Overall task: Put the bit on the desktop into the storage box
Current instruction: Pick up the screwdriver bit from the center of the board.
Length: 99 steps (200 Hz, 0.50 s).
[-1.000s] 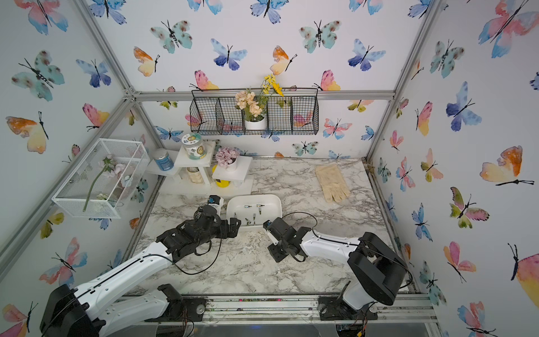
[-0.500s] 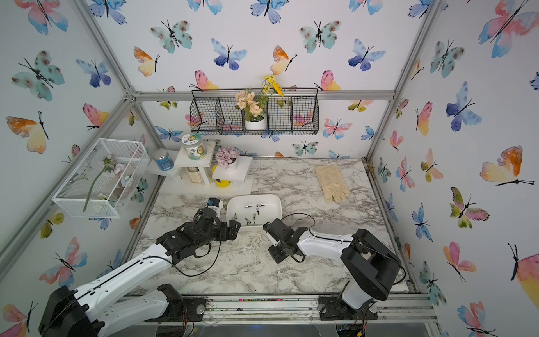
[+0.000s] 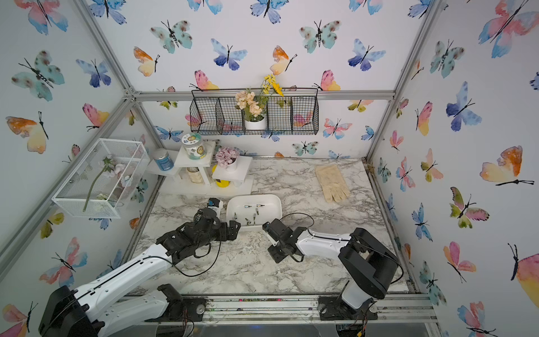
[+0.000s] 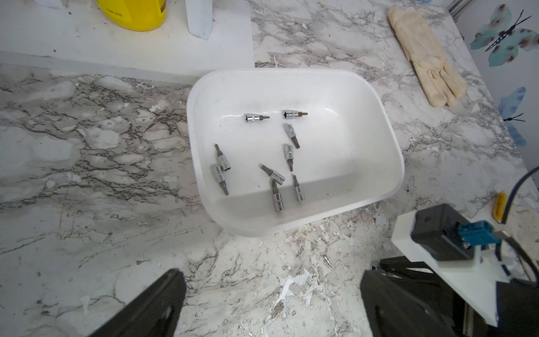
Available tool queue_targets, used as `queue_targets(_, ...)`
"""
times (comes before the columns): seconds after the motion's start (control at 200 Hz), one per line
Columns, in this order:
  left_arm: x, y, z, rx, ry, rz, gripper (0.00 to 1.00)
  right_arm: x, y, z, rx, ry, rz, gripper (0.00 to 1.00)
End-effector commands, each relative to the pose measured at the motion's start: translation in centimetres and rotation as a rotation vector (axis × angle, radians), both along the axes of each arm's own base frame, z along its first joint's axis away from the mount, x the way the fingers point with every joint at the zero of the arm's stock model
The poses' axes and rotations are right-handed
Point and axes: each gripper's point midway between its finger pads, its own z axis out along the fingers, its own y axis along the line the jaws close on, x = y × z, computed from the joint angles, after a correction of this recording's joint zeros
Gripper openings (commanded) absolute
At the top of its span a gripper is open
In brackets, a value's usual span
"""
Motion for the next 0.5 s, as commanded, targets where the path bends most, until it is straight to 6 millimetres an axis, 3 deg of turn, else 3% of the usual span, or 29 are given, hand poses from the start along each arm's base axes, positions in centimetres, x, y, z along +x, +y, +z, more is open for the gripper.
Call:
queue_targets(0.0, -0.1, -0.2, 0.6, -0.026, -0.008, -0.005, 0.99, 0.1, -0.3, -0.6, -0.038, -0.001, -0.004, 0.20)
queue_targets(0.305, -0.3, -0.1, 0.5, -0.025, -0.006, -0.003, 0.99, 0.1, -0.5, -1.0, -0.056, 0.005, -0.016, 0.12)
queue_targets(0.49, -0.3, 0.2, 0.7, -0.026, -0.013, 0.008, 0.99, 0.5, -0.3, 0.6, -0.026, -0.021, -0.029, 0.11)
